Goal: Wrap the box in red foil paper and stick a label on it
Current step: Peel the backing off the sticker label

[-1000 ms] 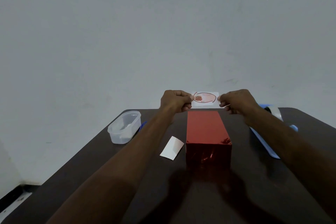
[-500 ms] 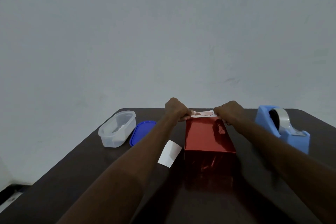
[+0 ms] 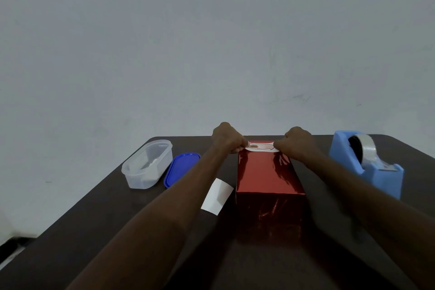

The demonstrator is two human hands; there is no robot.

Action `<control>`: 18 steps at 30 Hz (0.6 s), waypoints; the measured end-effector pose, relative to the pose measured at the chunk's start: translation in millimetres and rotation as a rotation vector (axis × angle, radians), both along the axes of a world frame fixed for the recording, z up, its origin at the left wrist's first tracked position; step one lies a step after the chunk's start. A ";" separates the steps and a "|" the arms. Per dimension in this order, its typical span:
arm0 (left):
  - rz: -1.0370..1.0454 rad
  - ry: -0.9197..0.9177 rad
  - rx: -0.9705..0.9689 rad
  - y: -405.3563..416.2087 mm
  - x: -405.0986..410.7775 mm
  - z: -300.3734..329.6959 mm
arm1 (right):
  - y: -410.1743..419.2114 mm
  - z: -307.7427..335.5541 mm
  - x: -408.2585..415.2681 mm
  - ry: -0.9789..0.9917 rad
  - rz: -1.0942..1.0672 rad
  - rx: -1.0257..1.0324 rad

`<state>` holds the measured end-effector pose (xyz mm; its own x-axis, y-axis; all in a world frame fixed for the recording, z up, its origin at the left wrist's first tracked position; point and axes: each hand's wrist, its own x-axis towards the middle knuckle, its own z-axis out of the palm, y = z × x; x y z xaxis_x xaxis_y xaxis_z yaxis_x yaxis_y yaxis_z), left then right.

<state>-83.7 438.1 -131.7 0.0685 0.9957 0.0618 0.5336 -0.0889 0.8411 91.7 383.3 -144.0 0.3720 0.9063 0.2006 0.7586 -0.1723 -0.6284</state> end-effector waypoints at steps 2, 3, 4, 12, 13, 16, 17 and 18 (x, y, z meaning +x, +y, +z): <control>0.006 0.051 0.017 -2.6 2.5 0.2 | -0.3 -0.2 -1.4 -0.035 -0.017 0.004; 0.010 0.091 0.038 -3.5 4.0 0.4 | 0.0 -0.7 -1.5 -0.047 -0.025 0.005; 0.011 0.153 0.062 -3.5 5.1 0.6 | 0.4 -1.3 -1.1 -0.058 -0.031 0.005; -0.130 0.250 0.317 -14.1 -3.7 -9.8 | -11.5 -11.5 5.2 -0.157 -0.014 0.204; -0.175 0.300 0.401 -19.4 -1.7 -10.8 | -13.7 -14.0 4.3 -0.195 0.009 0.273; -0.358 0.536 0.394 -30.2 9.1 -17.0 | -17.6 -19.3 -0.7 -0.310 0.211 0.251; -0.404 0.620 0.339 -31.0 10.5 -19.4 | -18.8 -20.5 -2.2 -0.344 0.267 0.174; -0.433 0.687 0.290 -30.1 10.4 -21.2 | -19.2 -21.2 -2.2 -0.368 0.300 0.088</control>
